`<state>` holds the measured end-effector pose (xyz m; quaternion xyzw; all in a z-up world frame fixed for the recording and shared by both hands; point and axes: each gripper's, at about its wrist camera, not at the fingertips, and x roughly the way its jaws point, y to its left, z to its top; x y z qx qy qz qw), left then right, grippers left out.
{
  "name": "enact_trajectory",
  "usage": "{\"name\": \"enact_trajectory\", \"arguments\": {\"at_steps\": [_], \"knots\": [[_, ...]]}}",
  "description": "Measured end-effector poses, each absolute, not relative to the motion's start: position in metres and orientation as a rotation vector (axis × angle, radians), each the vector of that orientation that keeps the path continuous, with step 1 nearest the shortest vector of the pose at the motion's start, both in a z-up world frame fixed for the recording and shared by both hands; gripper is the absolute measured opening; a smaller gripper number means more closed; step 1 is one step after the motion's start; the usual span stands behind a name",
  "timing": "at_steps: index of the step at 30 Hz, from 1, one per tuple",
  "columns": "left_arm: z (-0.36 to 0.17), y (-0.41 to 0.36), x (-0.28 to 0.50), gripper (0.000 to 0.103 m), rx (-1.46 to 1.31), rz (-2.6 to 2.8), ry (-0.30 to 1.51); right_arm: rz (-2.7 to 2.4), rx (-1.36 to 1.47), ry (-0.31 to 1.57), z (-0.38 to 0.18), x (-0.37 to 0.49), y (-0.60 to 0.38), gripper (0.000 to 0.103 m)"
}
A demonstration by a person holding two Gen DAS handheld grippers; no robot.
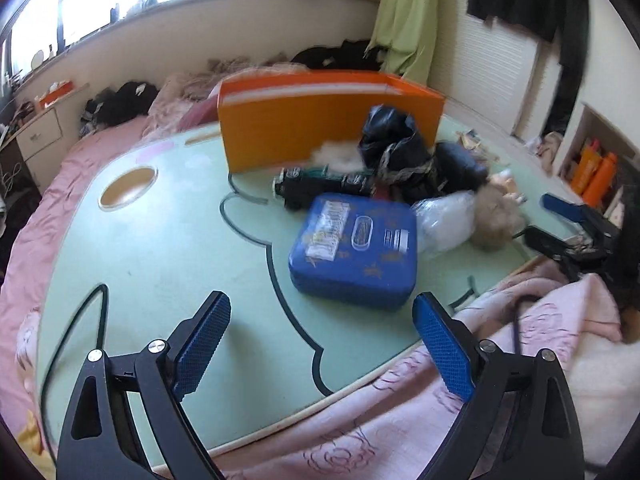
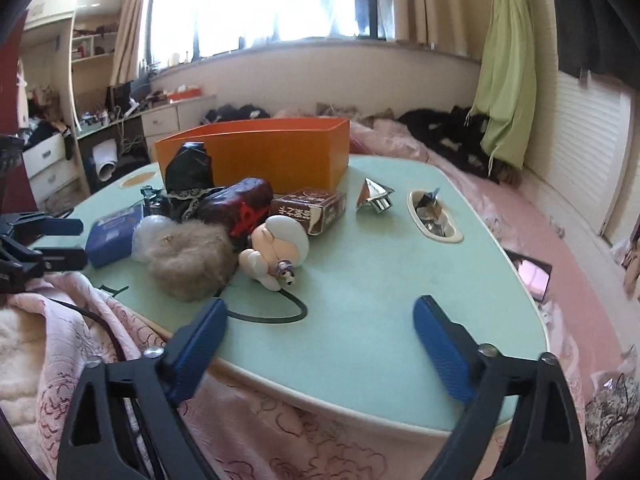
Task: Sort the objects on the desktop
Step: 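Grasp the small doll figure on the table with the right gripper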
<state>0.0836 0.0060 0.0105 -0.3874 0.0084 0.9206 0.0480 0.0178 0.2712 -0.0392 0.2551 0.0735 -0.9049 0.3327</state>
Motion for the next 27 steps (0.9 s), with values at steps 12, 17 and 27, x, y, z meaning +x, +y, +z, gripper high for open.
{"name": "enact_trajectory", "arguments": {"at_steps": [12,17,27], "knots": [[0.000,0.002,0.083,0.103,-1.167,2.844,0.011,-2.379,0.617,0.176,-0.041,0.020,0.272,0.101],[0.001,-0.001,0.081,0.103,-1.166,2.842,0.004,-2.386,0.609,0.136,-0.036,0.015,0.276,0.101],[0.002,0.000,0.080,0.103,-1.167,2.844,0.003,-2.339,0.695,0.076,-0.012,-0.016,0.255,0.080]]}}
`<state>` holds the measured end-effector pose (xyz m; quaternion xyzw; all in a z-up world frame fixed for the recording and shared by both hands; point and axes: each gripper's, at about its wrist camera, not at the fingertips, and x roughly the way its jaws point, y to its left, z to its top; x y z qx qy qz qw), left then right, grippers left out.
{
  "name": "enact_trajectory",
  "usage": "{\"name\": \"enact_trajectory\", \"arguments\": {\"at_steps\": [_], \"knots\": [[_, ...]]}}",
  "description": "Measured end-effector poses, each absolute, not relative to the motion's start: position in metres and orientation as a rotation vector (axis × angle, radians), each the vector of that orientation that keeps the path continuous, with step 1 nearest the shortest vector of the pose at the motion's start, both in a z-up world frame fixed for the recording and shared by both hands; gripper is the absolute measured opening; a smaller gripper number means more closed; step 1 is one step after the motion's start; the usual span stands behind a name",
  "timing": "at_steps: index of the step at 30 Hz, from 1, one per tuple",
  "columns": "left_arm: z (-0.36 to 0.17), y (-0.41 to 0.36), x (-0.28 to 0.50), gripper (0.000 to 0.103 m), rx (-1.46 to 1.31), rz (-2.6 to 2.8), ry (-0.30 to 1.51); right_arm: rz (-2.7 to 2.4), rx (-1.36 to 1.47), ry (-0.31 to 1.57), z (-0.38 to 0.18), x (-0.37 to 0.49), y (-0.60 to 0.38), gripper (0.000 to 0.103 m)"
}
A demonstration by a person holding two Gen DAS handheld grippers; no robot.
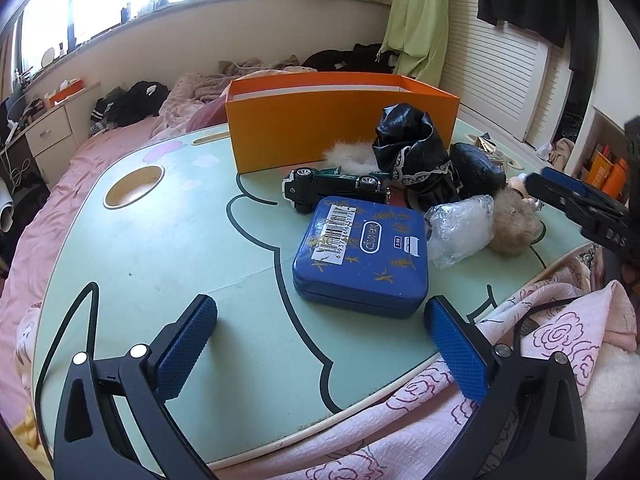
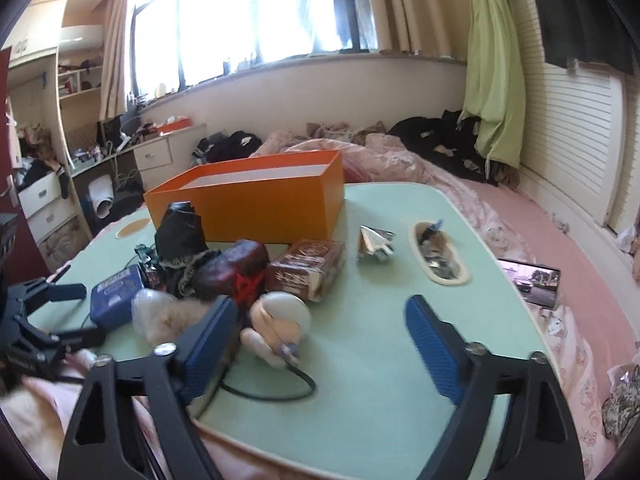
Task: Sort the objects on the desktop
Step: 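Grasp the small doll figure on the table with the right gripper, then drop the doll figure into the box with the right gripper while the left carries the tin in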
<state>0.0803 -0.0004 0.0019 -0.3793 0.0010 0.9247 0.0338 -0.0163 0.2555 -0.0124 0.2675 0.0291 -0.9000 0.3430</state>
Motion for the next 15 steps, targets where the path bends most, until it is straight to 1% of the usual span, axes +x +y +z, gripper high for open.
{"name": "enact_trajectory", "arguments": {"at_steps": [2,3,4,5,6,8,15], "knots": [[0.002,-0.001,0.080,0.103,-1.168,2.846,0.003,-2.320,0.742,0.149,-0.019,-0.016,0.243,0.078],[0.003,-0.001,0.080,0.103,-1.170,2.847,0.001,-2.307,0.772,0.184,-0.025,-0.015,0.238,0.068],[0.002,-0.001,0.079,0.103,-1.174,2.847,0.004,-2.313,0.755,0.221,-0.028,-0.011,0.234,0.062],[0.003,-0.001,0.080,0.103,-1.171,2.849,0.007,-2.308,0.736,0.245,-0.029,-0.006,0.231,0.053],[0.004,-0.001,0.080,0.103,-1.172,2.850,0.006,-2.301,0.710,0.260,-0.030,-0.002,0.229,0.037],[0.003,-0.002,0.079,0.103,-1.172,2.848,0.000,-2.319,0.677,0.280,-0.031,0.003,0.228,0.037],[0.008,-0.005,0.082,0.103,-1.149,2.857,-0.003,-2.353,0.626,0.189,-0.035,0.004,0.245,0.036]]}}
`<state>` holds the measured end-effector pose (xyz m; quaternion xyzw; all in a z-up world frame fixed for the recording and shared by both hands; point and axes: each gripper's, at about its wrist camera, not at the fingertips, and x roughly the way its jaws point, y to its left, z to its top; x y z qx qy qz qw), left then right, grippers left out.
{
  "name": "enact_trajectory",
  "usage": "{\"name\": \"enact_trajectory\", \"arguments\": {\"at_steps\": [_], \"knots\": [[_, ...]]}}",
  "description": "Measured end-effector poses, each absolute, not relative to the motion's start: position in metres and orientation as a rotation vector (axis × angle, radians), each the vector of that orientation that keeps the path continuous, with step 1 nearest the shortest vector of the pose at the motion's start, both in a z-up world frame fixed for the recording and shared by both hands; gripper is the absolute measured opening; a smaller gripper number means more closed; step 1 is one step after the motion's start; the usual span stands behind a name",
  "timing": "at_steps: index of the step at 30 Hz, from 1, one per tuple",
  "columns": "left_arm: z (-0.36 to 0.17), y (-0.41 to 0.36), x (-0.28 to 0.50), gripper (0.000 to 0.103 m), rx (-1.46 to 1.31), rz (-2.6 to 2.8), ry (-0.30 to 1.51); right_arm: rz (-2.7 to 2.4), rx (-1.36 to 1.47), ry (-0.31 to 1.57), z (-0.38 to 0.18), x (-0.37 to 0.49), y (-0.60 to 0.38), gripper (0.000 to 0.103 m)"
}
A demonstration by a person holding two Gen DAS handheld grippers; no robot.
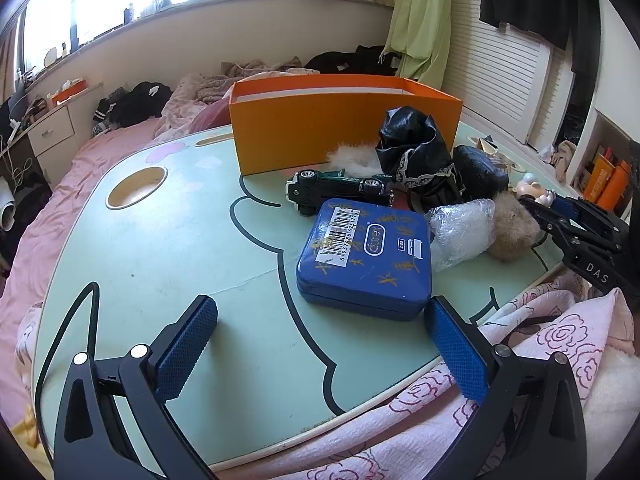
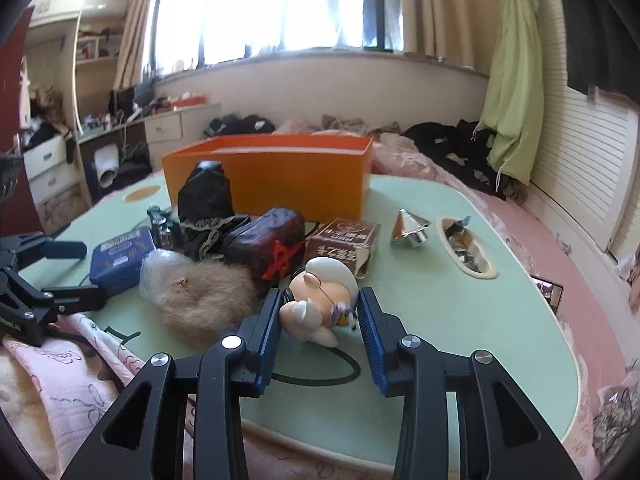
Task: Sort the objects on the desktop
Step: 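Drop the doll figure into the box with the right gripper while the left carries the tin in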
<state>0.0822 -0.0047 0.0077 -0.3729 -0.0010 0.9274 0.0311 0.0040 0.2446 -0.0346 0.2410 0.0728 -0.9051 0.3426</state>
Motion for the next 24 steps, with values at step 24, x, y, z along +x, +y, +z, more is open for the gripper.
{"name": "enact_trajectory", "arguments": {"at_steps": [24], "knots": [[0.027,0.006,0.070,0.067,-1.055,2.763,0.011,-2.323,0.651,0.137,-0.026,-0.001,0.250,0.036]]}}
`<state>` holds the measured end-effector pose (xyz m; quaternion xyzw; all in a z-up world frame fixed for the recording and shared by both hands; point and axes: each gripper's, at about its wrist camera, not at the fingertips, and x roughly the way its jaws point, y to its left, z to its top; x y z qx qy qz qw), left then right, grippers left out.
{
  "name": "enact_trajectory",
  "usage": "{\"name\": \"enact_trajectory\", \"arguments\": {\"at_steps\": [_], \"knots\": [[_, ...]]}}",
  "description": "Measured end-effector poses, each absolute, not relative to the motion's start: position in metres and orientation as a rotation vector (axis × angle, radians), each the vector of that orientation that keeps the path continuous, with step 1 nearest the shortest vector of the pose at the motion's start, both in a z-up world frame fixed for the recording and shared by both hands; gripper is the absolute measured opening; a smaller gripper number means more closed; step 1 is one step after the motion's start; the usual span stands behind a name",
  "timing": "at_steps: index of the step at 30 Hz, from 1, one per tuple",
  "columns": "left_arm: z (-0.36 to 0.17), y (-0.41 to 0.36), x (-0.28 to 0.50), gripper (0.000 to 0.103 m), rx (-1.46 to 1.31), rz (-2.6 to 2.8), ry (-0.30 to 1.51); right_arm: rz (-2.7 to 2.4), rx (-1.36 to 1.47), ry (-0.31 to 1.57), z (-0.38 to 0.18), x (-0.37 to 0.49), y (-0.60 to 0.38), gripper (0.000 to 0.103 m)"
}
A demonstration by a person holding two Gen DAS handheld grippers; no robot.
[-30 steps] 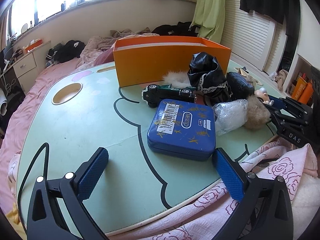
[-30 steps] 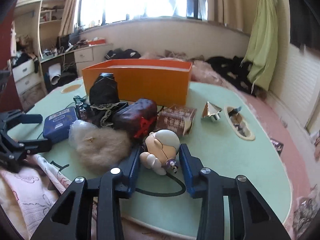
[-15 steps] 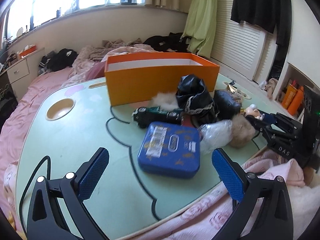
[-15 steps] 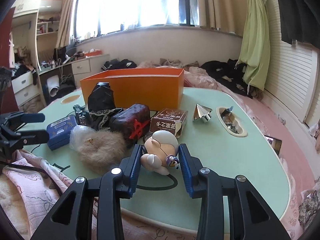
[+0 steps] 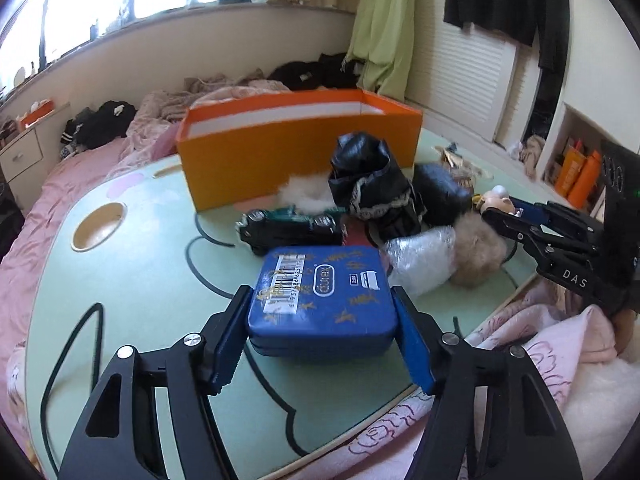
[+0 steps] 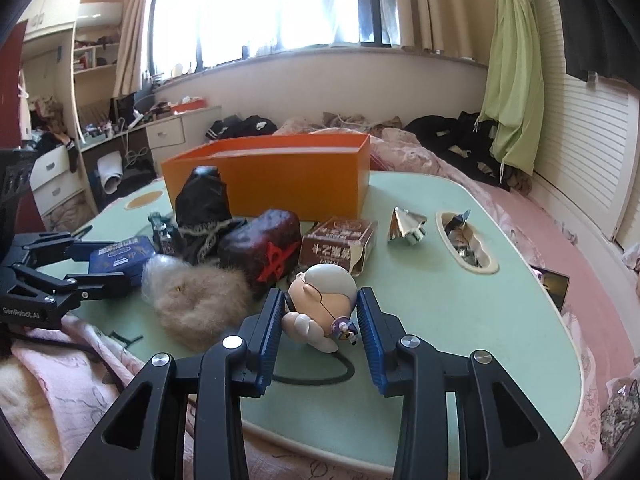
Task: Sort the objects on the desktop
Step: 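Drop the doll figure into the box with the right gripper while the left carries the tin in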
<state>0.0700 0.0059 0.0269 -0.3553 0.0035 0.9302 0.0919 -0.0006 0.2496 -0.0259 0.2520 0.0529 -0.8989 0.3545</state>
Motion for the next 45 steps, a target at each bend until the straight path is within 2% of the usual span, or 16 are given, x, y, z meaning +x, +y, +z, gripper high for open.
{"name": "enact_trajectory", "arguments": {"at_steps": [3,8,12,16,19,23,28,29,32,34,36,40,45], "knots": [[0.041,-0.001,0.071,0.067,-1.004,2.781,-0.052,-2.322,0.638,0.066,-0.009,-0.009,0.255,0.036],[0.075,-0.007,0.057,0.067,-0.895,2.844,-0.047,-2.246,0.629,-0.098,0.031,-0.034,0.250,0.036],[0.103,-0.014,0.032,0.067,-0.805,2.873,-0.087,-2.173,0.628,-0.109,0.061,-0.060,0.222,0.036],[0.122,-0.023,-0.010,0.067,-0.778,2.929,-0.127,-2.076,0.768,-0.098,0.070,-0.099,0.184,0.036],[0.119,-0.031,-0.046,0.067,-0.847,2.938,-0.177,-2.034,0.900,-0.055,0.061,-0.122,0.152,0.036],[0.098,-0.030,-0.080,0.067,-0.973,2.952,-0.158,-2.030,0.983,0.016,0.044,-0.135,0.122,0.036],[0.078,-0.024,-0.095,0.067,-1.071,2.907,-0.189,-2.060,1.039,0.045,0.028,-0.143,0.115,0.038],[0.077,-0.024,-0.095,0.067,-1.075,2.905,-0.198,-2.069,1.030,0.042,0.029,-0.143,0.117,0.040],[0.084,-0.028,-0.082,0.068,-0.997,2.919,-0.231,-2.097,0.975,0.002,0.036,-0.136,0.129,0.052],[0.092,-0.029,-0.070,0.068,-0.949,2.932,-0.236,-2.124,0.919,-0.024,0.045,-0.131,0.139,0.066],[0.097,-0.027,-0.058,0.074,-0.925,2.935,-0.220,-2.125,0.866,-0.044,0.052,-0.118,0.151,0.066],[0.098,-0.020,-0.023,0.075,-0.900,2.939,-0.147,-2.097,0.829,-0.039,0.053,-0.087,0.173,0.066],[0.072,-0.006,0.027,0.079,-0.982,2.881,-0.031,-2.102,0.796,0.010,0.036,-0.040,0.205,0.066]]}}
